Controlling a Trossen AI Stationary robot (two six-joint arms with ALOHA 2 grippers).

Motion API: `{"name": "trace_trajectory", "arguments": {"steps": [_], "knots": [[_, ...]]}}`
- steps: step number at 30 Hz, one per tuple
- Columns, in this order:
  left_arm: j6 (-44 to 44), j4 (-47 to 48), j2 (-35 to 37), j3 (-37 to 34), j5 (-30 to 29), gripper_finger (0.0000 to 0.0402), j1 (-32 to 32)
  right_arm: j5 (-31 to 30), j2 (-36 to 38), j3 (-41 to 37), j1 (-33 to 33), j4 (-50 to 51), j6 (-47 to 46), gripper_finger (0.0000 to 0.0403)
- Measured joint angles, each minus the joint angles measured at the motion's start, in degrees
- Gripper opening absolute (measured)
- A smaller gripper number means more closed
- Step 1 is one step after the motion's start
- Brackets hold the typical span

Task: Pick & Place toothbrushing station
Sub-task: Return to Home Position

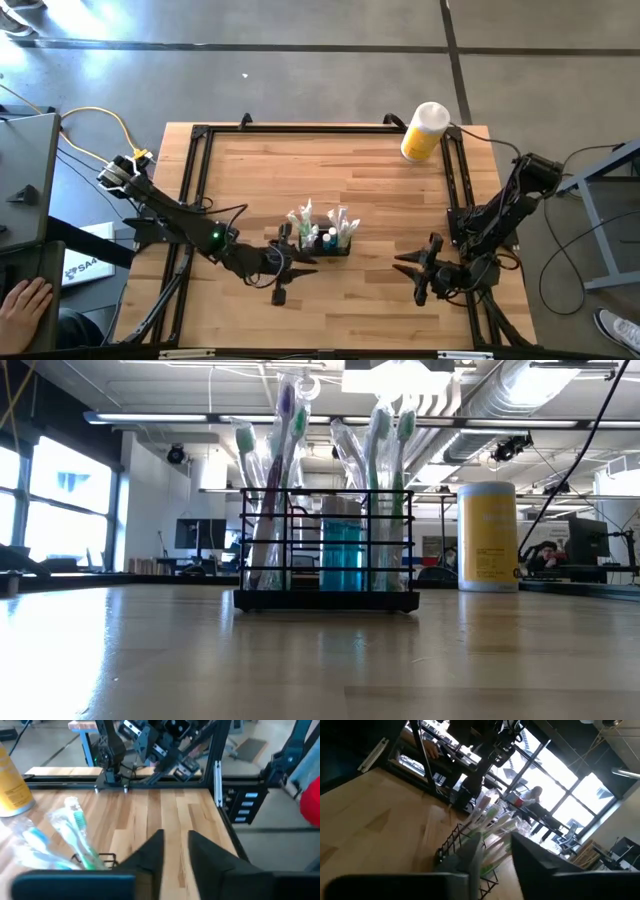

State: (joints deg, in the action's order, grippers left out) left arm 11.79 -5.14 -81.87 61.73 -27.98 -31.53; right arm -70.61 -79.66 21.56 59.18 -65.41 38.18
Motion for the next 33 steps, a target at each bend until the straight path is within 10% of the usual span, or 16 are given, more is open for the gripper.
{"name": "trace_trajectory", "arguments": {"steps": [4,17,25,33], "knots": [[-2.1,12.1,0.1,6.5,0.0,0.0016,0.0,-0.1,2.0,0.0,0.1,0.7,2.8,0.0016],[-0.8,46.5,1.5,19.7,-0.8,0.0001,0.3,-4.8,21.5,0.0,2.3,19.4,0.6,0.0003],[3.3,51.8,9.1,15.3,2.5,0.0,6.1,24.2,43.5,-0.1,-3.8,60.4,-33.9,0.0002],[0.2,37.8,22.6,-2.3,9.0,0.0,11.6,41.5,50.4,-6.8,-14.8,59.5,-38.2,0.0002]]}}
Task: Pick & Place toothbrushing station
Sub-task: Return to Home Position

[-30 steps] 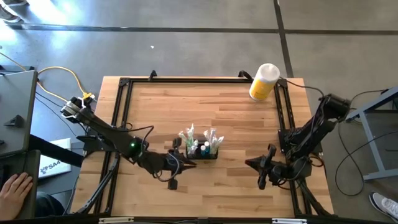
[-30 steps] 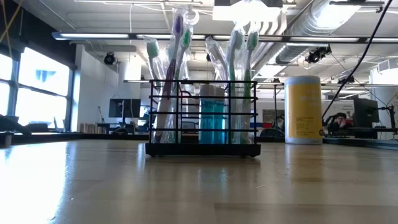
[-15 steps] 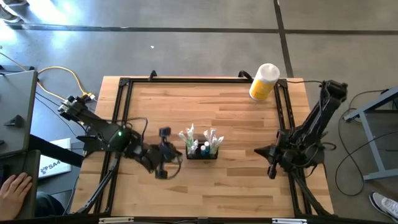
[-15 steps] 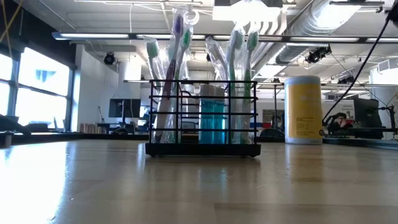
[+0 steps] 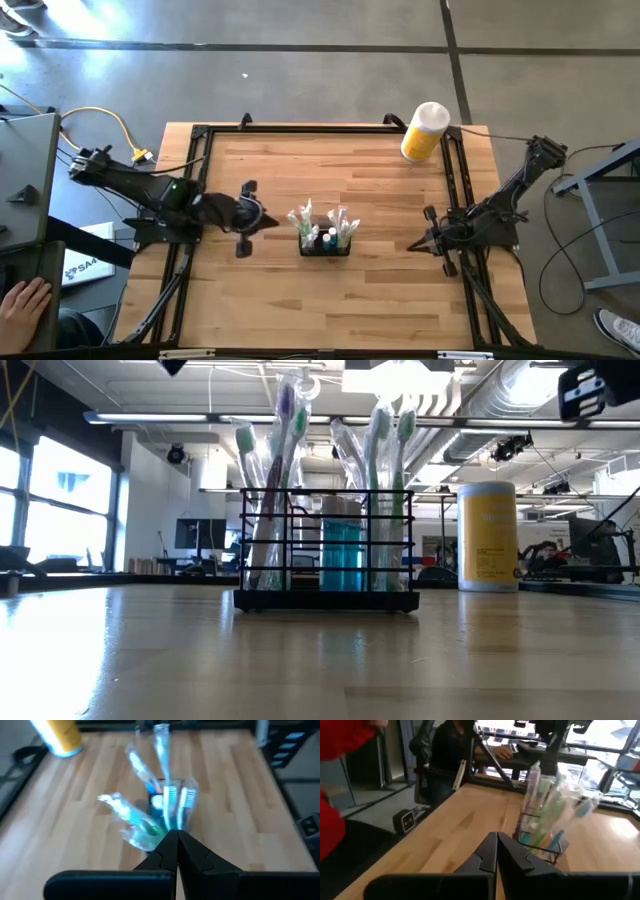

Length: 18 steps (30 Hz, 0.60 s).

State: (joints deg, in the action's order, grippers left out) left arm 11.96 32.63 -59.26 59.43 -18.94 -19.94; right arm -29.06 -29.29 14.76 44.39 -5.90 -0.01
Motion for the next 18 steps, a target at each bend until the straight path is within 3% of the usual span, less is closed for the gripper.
{"name": "trace_trajectory", "arguments": {"steps": [5,9,18], "knots": [[-3.2,-14.8,8.0,-14.3,6.4,0.0,2.4,4.2,3.4,-4.2,-2.9,-2.5,-1.2,0.0002],[-3.8,-21.3,11.8,-23.4,8.8,0.0,3.2,-0.1,7.6,-7.1,-4.5,-1.6,-3.2,0.0002],[-5.3,-30.2,17.5,-33.1,13.7,0.0,3.1,2.0,18.8,-10.0,-7.3,-2.0,-4.3,0.0002]]}}
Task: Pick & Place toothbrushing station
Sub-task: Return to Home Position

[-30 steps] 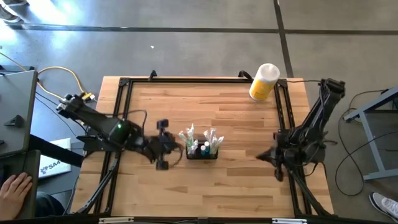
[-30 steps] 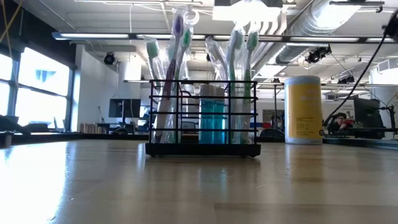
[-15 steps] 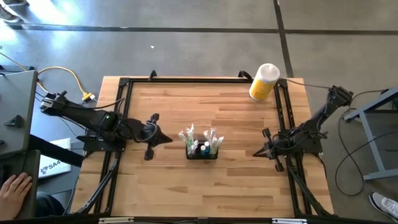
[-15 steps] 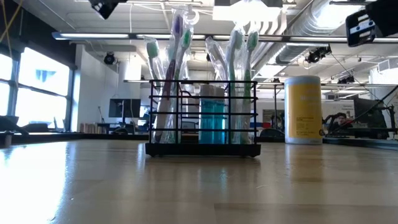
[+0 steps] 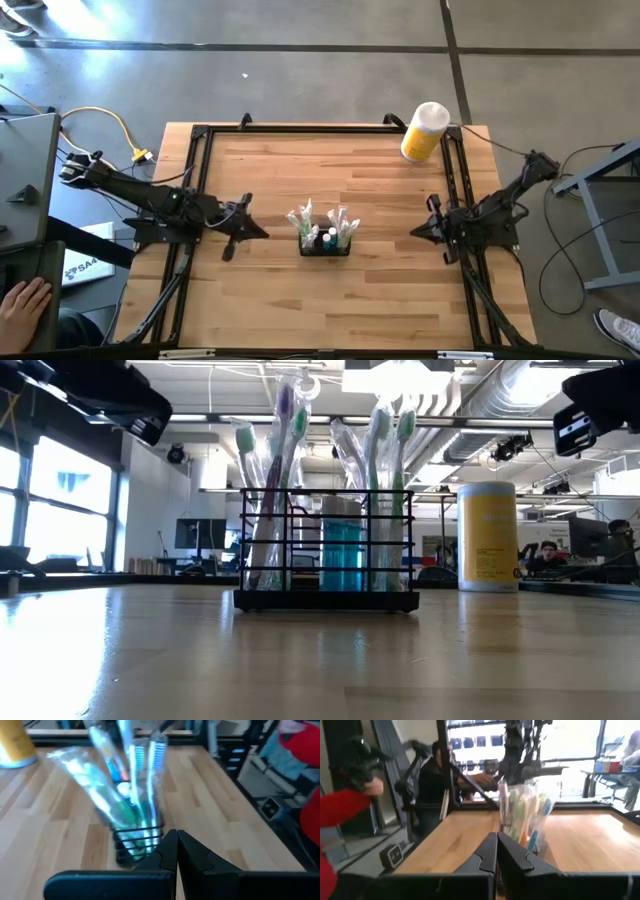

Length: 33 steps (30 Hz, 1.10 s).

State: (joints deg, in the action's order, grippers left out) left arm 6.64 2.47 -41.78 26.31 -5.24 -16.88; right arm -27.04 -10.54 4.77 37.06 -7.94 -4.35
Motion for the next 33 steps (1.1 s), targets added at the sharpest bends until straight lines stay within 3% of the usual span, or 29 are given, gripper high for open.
{"name": "trace_trajectory", "arguments": {"steps": [7,14,23,33], "knots": [[-0.8,-2.9,4.9,-5.4,0.9,0.0,0.0,1.9,7.9,-0.3,-3.9,3.7,1.1,0.0002],[-0.4,-3.5,10.4,-10.0,0.9,0.0,0.0,15.2,10.0,-3.2,-9.6,1.2,-1.6,0.0002],[-1.7,-6.3,16.1,-16.0,1.3,0.0,0.0,18.4,10.0,-4.3,-15.8,2.0,-4.4,0.0002],[-2.5,-11.8,25.4,-24.9,1.9,0.0,0.0,17.9,10.0,-4.3,-17.3,2.1,-5.8,0.0002]]}}
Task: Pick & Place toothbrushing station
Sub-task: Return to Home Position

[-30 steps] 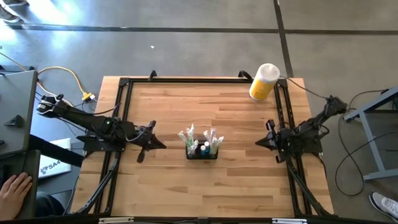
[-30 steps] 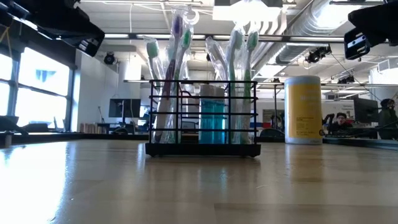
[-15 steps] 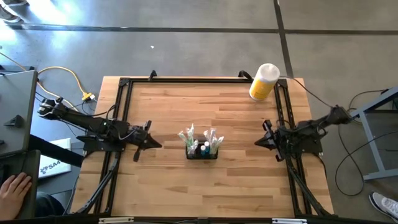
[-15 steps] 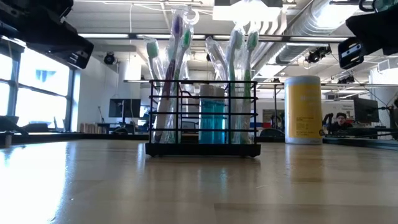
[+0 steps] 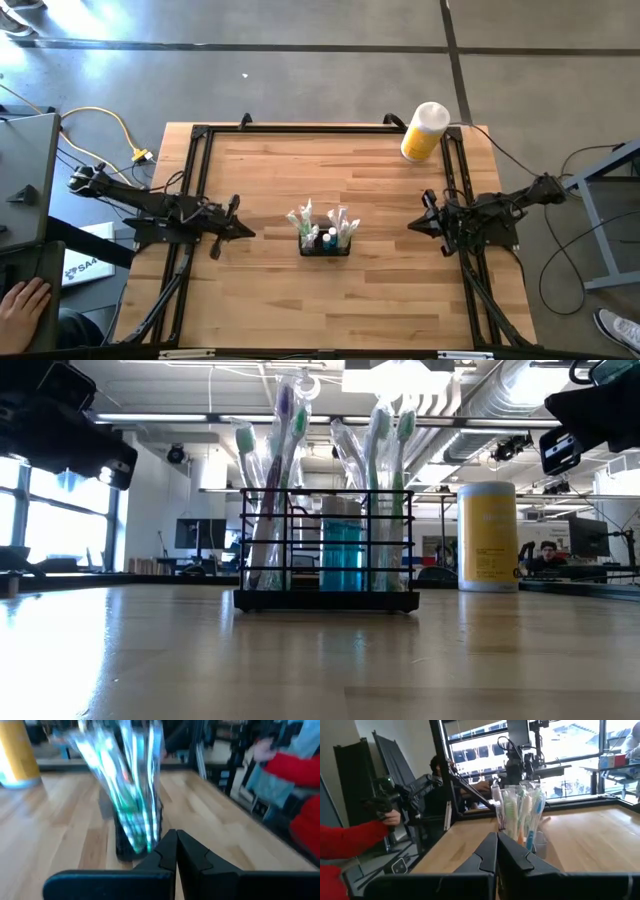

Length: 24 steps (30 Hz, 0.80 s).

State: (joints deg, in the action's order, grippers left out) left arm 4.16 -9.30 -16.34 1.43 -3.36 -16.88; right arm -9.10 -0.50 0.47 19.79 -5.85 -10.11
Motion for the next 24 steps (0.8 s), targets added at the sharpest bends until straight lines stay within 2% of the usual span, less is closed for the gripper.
{"name": "trace_trajectory", "arguments": {"steps": [6,11,15,24], "knots": [[-1.3,5.1,6.2,-0.5,0.2,0.0,0.0,0.1,-0.3,0.0,0.0,0.3,-0.6,0.0002],[-4.0,8.8,10.6,-0.6,2.7,0.0,0.0,0.1,-0.4,0.0,0.0,0.5,-0.6,0.0002],[-7.0,9.5,12.2,0.0,5.7,0.0,0.0,0.1,-0.4,0.0,0.0,0.5,-0.6,0.0002],[-9.3,10.3,12.5,0.1,3.1,0.0,0.0,0.1,-0.4,-0.1,0.0,0.5,-0.6,0.0002]]}}
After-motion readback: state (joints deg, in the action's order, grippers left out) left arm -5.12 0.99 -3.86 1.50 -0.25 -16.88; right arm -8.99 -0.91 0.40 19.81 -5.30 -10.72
